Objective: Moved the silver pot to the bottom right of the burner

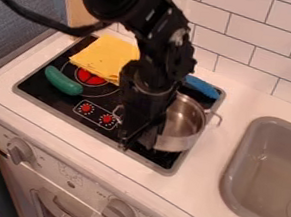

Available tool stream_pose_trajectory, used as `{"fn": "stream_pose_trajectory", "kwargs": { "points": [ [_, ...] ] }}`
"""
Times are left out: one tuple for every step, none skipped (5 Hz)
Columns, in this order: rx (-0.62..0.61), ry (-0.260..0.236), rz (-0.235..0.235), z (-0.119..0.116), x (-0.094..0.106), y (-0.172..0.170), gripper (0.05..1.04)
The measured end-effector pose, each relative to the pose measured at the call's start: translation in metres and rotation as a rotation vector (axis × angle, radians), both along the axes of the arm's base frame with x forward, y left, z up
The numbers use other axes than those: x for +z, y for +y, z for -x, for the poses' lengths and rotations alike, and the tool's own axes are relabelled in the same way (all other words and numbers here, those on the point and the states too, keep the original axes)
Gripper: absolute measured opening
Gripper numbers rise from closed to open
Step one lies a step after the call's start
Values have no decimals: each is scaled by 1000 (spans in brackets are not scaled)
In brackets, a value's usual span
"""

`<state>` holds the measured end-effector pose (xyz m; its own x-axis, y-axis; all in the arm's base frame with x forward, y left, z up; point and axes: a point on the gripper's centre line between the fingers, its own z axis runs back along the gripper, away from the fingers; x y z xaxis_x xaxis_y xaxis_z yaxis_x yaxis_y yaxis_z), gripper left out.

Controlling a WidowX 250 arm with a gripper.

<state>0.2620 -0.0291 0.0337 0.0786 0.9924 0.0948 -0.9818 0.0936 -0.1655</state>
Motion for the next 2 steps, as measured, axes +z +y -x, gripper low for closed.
{"fn": "stream_pose_trajectory", "kwargs": {
  "points": [
    [-14, 8, -20, -1, -5, 2, 101],
    [14, 25, -21, -2, -2, 7, 262]
  ]
}}
